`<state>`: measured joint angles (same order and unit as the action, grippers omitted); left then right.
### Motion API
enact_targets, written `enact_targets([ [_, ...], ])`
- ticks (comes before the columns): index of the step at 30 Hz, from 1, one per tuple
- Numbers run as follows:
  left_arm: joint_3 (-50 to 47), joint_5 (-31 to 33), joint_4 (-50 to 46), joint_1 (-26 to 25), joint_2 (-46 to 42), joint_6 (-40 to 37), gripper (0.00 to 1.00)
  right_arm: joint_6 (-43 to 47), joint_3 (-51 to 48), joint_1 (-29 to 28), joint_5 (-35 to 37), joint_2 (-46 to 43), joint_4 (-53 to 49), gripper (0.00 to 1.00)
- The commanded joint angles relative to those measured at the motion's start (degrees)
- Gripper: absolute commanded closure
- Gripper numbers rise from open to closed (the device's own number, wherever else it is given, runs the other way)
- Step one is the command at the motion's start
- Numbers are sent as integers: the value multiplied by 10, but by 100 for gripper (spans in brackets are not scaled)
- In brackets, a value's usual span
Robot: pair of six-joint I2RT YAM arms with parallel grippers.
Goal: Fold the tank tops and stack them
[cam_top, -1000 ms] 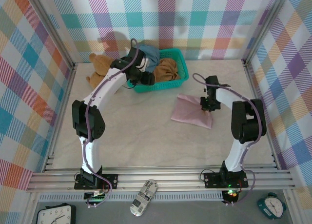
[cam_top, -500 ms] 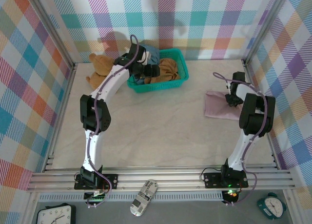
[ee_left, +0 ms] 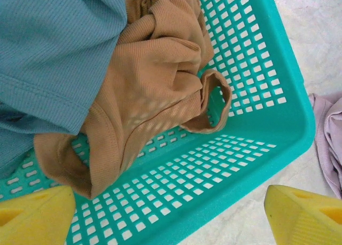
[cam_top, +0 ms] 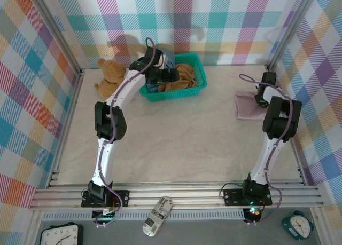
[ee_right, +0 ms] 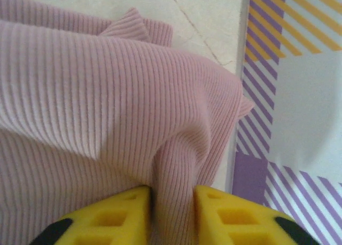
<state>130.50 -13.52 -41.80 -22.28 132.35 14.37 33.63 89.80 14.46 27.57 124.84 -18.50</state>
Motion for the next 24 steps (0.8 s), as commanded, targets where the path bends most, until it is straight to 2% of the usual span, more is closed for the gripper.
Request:
enact_targets([
  [1,43,-13,-10,4,32,2,10,23,6,10,-19,3,5,61],
  [8,144,-1,-38,5,107,-20,11,-38,-14,9,-155,-106,-34,48],
  [11,155,-10,-17,5,129,-20,12,-88,-59,7,-253,-178,-41,42],
  [15,185,24,-28,4,160,-44,16,-145,-141,-3,-359,-271,-28,38],
  [20,191,138,-44,7,166,-69,18,-190,-226,-35,-412,-375,-39,37],
  [24,192,142,-31,12,176,-75,21,-217,-260,-60,-431,-429,-69,36],
])
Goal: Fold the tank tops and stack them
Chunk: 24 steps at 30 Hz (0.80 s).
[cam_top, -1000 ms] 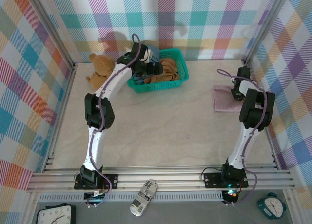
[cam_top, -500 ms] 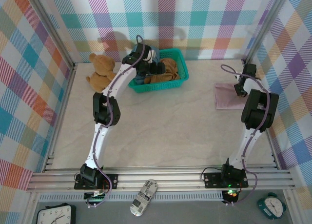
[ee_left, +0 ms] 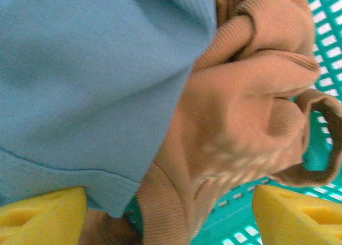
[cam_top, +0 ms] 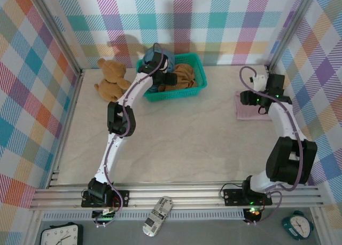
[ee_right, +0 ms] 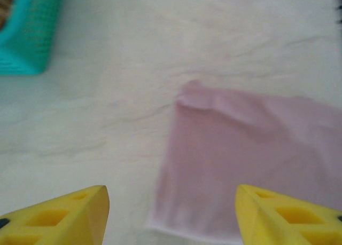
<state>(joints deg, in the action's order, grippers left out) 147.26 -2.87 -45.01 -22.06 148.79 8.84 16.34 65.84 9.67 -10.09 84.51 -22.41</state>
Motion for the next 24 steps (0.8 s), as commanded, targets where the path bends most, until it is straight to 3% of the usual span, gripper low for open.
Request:
enact_targets([
  [1,25,42,3,10,16,-23,22,-53,-31,-20,-59,-39,-35,36],
  [7,26,99,27,19,22,-36,29,-100,-93,-82,-60,-94,-58,35],
  [10,26,89,37,30,29,-30,34,-136,-112,-101,-61,-114,-57,34],
  [14,27,45,54,37,37,-27,50,-168,-126,-116,-77,-134,-47,34],
  [17,32,19,68,37,44,-26,54,-197,-126,-124,-97,-145,-32,34],
  [24,42,-8,86,40,35,-34,95,-286,-147,-150,-134,-173,18,31],
])
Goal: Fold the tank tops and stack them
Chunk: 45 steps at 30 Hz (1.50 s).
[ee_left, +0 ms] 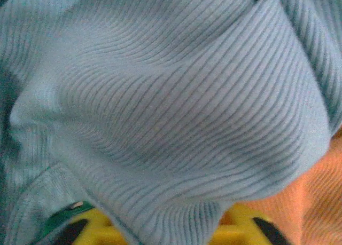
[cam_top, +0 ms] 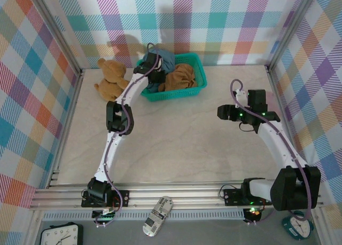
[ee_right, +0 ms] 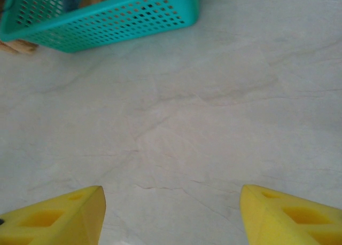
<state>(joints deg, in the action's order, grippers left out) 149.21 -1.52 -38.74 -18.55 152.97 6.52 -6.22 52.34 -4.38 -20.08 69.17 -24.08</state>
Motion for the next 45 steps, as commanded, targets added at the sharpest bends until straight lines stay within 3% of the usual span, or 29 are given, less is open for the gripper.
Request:
enact_targets([
  [1,23,-17,20,4,-14,-16,98,-73,-17,-12,-38,-24,47,27],
  [16,22,-23,-74,11,-218,-58,100,-196,-12,-14,-78,8,200,17],
  [29,39,-54,-88,-2,-372,-52,100,-204,43,-26,-123,83,255,16],
  [35,29,-85,-143,-37,-438,8,100,-171,67,-35,-149,92,248,18],
  [39,-59,-114,-177,-89,-488,63,100,-131,67,-45,-152,69,209,19],
  [45,-332,-141,-99,-165,-600,203,100,-83,32,-49,-147,-9,124,21],
])
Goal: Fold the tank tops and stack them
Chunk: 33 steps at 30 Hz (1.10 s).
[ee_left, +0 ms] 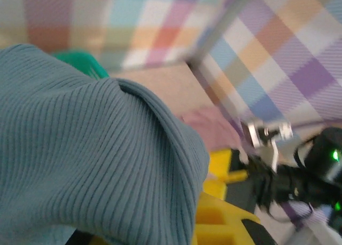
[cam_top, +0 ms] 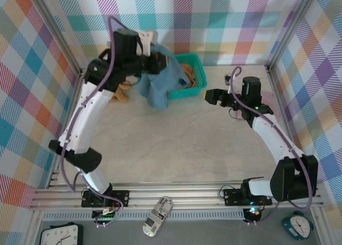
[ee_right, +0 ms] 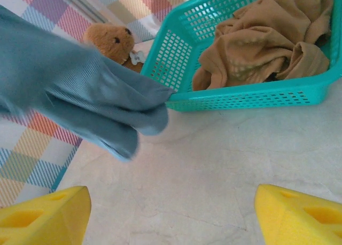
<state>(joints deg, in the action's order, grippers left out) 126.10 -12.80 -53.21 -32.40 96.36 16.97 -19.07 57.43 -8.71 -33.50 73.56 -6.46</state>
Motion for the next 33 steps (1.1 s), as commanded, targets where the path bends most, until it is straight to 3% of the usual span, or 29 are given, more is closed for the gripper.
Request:
enact_targets([
  [1,-149,-23,67,-40,-48,121,100,46,-31,-7,-10,-71,-63,21],
  [5,-350,5,206,-84,-98,266,100,23,-82,-10,12,-136,-123,23],
  [8,-445,16,266,-95,-94,335,100,-15,-118,-12,31,-180,-168,26],
  [12,-482,-8,338,-97,-27,376,100,-41,-158,-35,67,-221,-207,30],
  [15,-458,-34,368,-96,47,396,93,-65,-191,-73,99,-237,-196,33],
  [20,-336,-50,334,-91,177,340,72,-69,-241,-186,204,-242,-136,37],
  [25,-205,-85,263,-88,261,280,55,-40,-288,-252,254,-224,-32,41],
  [29,-157,-71,162,-83,245,195,45,-15,-288,-293,281,-190,42,42],
  [33,-181,-40,47,-52,181,137,42,-15,-292,-313,288,-121,131,43],
])
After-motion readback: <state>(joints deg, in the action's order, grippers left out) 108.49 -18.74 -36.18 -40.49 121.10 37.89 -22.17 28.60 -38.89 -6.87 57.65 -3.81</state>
